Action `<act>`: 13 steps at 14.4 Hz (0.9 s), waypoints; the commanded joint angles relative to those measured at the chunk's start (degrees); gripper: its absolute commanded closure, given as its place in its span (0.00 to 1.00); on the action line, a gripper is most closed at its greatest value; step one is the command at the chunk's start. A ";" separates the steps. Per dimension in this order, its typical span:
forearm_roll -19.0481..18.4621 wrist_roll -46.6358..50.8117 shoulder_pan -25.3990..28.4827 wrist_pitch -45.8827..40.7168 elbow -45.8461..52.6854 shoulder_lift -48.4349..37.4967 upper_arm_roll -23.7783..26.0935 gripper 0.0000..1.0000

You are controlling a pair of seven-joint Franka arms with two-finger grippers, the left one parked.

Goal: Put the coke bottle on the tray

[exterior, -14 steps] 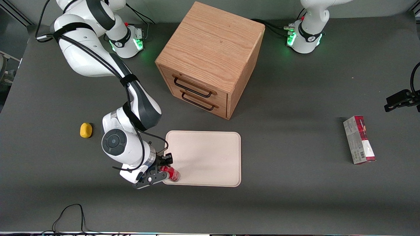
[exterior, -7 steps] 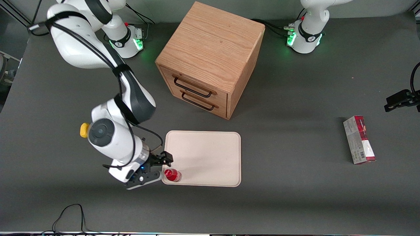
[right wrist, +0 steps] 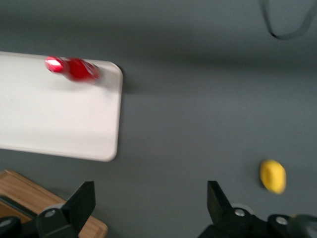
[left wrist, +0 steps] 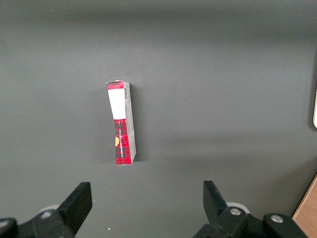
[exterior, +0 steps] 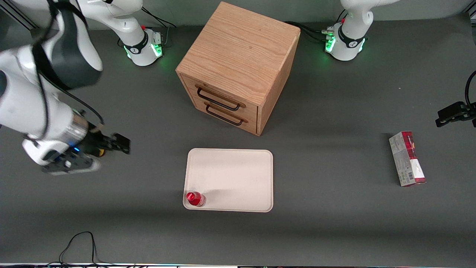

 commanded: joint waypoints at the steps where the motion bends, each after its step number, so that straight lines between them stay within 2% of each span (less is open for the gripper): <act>1: 1.54 -2.87 0.59 1.98 -18.04 -15.40 -4.36 0.00; 5: 1.45 -5.33 0.68 1.63 -27.38 -26.49 -6.74 0.00; 9: 0.92 -10.08 0.68 -2.41 -24.15 -25.98 -9.64 0.00; 13: 0.92 -10.27 0.59 -3.21 -19.84 -22.83 -9.74 0.00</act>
